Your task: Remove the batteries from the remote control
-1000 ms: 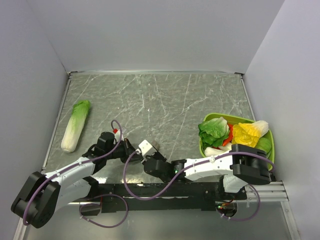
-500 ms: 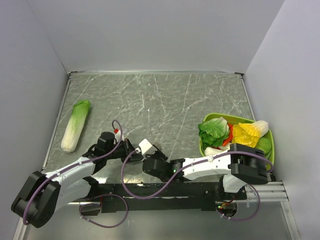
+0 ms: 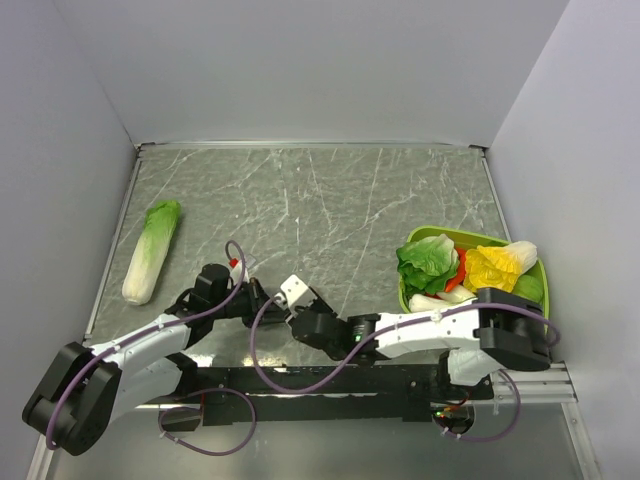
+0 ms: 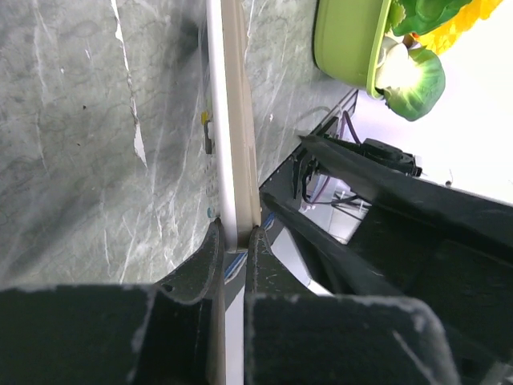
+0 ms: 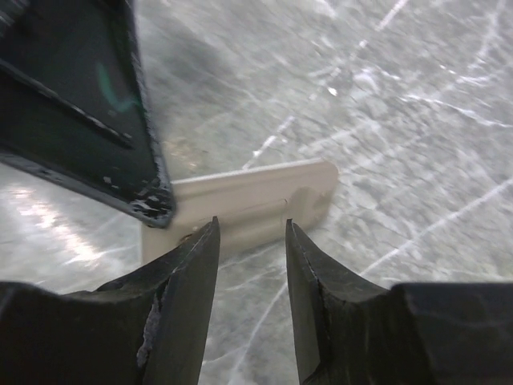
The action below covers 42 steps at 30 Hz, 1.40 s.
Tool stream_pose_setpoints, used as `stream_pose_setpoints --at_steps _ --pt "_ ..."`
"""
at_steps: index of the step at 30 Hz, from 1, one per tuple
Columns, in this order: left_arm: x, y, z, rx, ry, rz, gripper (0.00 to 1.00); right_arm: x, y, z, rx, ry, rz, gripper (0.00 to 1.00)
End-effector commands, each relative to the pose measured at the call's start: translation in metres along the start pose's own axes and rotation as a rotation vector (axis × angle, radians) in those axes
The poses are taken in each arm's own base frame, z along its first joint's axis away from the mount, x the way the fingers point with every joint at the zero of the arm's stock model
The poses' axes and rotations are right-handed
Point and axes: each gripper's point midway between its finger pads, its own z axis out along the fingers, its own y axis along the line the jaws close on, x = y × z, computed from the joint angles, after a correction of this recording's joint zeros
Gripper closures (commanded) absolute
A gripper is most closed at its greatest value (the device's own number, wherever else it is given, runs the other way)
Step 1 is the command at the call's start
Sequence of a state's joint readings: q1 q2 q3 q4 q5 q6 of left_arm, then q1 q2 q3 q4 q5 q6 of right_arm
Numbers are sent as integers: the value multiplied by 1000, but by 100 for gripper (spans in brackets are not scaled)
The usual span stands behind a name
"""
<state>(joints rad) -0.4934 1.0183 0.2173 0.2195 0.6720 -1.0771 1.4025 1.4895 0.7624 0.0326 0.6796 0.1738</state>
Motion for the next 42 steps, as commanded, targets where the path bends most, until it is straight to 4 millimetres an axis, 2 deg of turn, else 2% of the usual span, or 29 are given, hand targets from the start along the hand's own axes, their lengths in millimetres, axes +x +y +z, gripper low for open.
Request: stream_pose_setpoints --at_steps 1,3,7,16,23,36,42 --pt "4 -9 -1 43 30 28 99 -27 5 -14 -133 -64 128 52" --pt "4 -10 -1 43 31 31 99 -27 3 -14 -154 -65 149 52" --pt "4 -13 -2 48 34 35 99 -15 2 -9 -188 -28 173 52" --pt "4 -11 -1 45 41 32 99 -6 11 -2 -274 -4 210 50" --pt "3 -11 0 44 43 32 99 -6 17 -3 -304 -4 217 50" --pt "3 -11 0 42 43 32 99 7 20 -7 -333 16 229 50" --pt "2 -12 1 43 37 28 99 6 22 -11 -357 1 240 50"
